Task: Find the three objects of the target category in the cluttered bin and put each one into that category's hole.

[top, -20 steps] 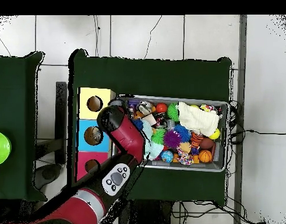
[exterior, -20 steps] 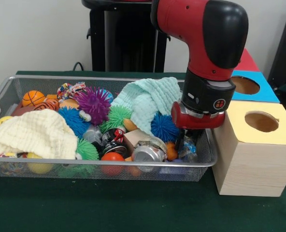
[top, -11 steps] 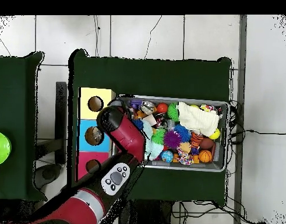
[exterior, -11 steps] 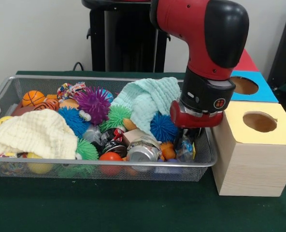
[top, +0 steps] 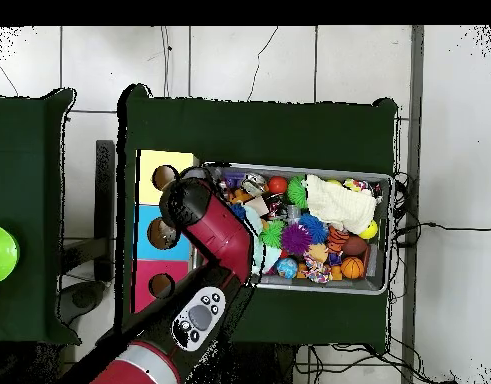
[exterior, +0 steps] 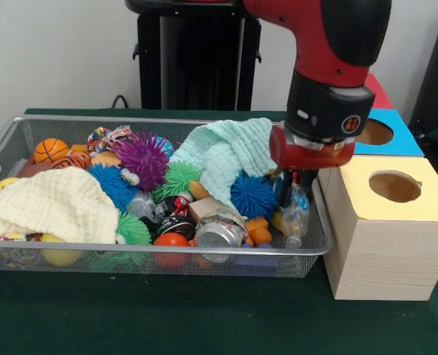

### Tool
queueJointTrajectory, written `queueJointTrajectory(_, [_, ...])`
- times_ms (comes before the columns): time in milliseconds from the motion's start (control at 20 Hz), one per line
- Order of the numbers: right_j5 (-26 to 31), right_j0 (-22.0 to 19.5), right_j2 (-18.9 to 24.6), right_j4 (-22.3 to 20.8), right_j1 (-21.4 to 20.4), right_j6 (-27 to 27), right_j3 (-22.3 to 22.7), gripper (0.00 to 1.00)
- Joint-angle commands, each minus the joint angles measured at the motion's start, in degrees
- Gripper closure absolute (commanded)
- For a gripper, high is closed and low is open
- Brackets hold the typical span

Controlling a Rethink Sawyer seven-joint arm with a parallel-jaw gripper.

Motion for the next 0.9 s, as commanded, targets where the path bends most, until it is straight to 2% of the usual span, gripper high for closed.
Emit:
queueJointTrajectory(50, [9.6, -2.0, 5.0, -3.3, -7.4, 6.0, 4.5, 1.00])
queueJointTrajectory(250, [9.7, -2.3, 5.7, -3.5, -9.3, 5.0, 5.9, 1.00])
queueJointTrajectory(550, [12.8, -2.7, 5.1, -5.6, -12.6, 4.8, 7.3, 1.00])
queueJointTrajectory(700, [12.3, -3.0, 5.5, -6.3, -13.6, 3.8, 8.4, 1.00])
queueJointTrajectory(900, [13.7, -3.1, 4.8, -8.3, -14.1, 4.7, 7.5, 1.00])
